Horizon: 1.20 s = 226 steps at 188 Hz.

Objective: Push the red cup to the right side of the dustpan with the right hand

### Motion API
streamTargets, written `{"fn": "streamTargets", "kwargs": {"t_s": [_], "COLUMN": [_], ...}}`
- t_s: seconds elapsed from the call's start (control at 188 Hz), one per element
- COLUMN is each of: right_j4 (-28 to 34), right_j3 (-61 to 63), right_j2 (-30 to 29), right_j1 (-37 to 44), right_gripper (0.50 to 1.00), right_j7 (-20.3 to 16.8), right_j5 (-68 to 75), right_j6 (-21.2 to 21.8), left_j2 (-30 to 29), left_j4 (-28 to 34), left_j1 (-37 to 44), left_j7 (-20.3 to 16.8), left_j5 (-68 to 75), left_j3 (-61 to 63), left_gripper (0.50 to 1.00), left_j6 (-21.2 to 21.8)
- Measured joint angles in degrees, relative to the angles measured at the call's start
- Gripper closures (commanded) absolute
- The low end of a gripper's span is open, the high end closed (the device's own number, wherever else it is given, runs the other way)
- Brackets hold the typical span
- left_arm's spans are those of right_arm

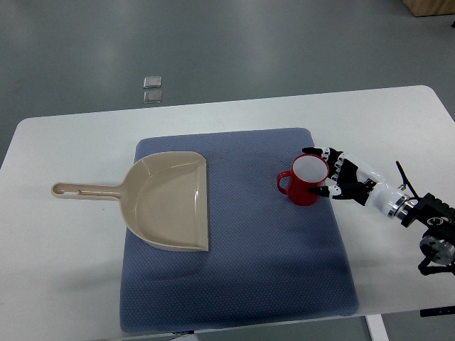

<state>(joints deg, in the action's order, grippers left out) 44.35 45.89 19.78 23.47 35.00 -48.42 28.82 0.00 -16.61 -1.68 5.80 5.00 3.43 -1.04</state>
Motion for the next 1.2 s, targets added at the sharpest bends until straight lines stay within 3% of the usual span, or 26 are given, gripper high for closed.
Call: {"fn": "streamTargets", "kwargs": {"t_s": [1.2], "right_j4": [-1.3], "right_j3": [-2.2], "right_j2": [-6.7], "right_j1": [0.1], "right_gripper": [0.566], "right_j7": [0.0], "right_j5": [-0.2], "right_j6": [-5.4], "left_j2": [0.0], "left_j4": [-0.1], "left_j1": [0.0], "left_j7": [0.0], "left_j5": [0.0], "left_j3": [0.2], "left_gripper": [0.500], "left_j6": [0.0]}}
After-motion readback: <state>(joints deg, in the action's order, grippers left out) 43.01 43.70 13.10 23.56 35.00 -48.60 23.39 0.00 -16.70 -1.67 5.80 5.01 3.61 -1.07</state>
